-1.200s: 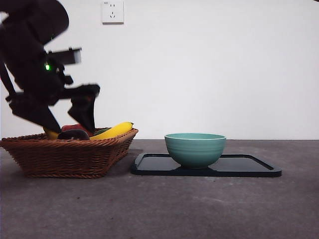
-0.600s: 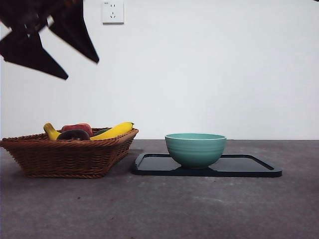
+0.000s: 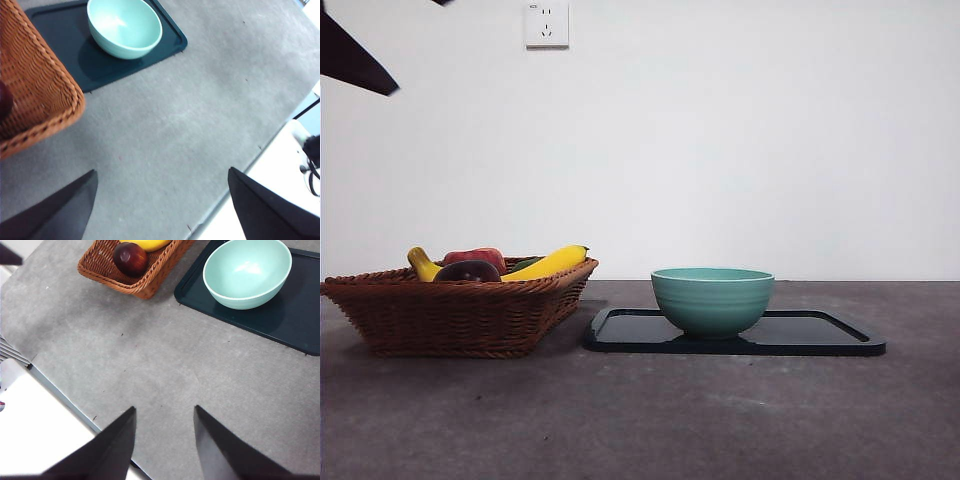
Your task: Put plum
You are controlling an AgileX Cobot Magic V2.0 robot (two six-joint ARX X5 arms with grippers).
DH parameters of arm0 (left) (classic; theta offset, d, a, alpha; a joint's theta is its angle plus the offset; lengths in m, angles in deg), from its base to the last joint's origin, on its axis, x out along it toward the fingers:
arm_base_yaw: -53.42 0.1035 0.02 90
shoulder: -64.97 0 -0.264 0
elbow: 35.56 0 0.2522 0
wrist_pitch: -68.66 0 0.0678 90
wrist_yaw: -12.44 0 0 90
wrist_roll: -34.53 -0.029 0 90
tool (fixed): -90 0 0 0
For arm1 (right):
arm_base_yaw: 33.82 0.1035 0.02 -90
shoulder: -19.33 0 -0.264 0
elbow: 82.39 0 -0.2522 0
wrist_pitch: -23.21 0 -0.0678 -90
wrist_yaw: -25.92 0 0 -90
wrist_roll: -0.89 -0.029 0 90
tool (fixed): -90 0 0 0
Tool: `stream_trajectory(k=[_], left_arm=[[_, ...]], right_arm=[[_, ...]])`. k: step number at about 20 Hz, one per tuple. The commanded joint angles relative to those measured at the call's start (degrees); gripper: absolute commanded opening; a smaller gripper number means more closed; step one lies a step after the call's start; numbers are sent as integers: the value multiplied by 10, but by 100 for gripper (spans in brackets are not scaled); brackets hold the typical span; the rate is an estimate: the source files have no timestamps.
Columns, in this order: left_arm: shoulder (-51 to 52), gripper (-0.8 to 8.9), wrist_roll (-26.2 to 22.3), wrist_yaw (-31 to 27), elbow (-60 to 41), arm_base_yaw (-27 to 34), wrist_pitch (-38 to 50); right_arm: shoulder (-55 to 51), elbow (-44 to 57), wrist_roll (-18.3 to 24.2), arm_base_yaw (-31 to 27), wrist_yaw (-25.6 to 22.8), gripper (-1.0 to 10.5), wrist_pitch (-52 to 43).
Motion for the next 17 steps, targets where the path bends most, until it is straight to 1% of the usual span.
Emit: stream_trajectory(k=[1, 9, 11, 12, 14, 15, 17], left_arm=[[9, 409, -15, 3, 13, -3, -4], [15, 409, -15, 3, 13, -3, -5], [15, 409, -15, 3, 13, -3, -5], [15, 409, -15, 3, 13, -3, -5], [15, 409, -15, 3, 13, -3, -5], [15, 409, -15, 3, 13, -3, -5], [15, 409, -15, 3, 13, -3, -4]], right_arm=[[3, -3, 0, 3, -2, 185, -6], [3, -3, -10, 3, -2, 185, -6], [4, -2, -29, 3, -8, 185, -11], [5, -3, -52, 3, -24, 198, -23], [18, -4, -89, 2, -43, 300, -50], [31, -7, -100, 2, -50, 326, -67], [71, -19, -107, 2, -69, 326, -100]])
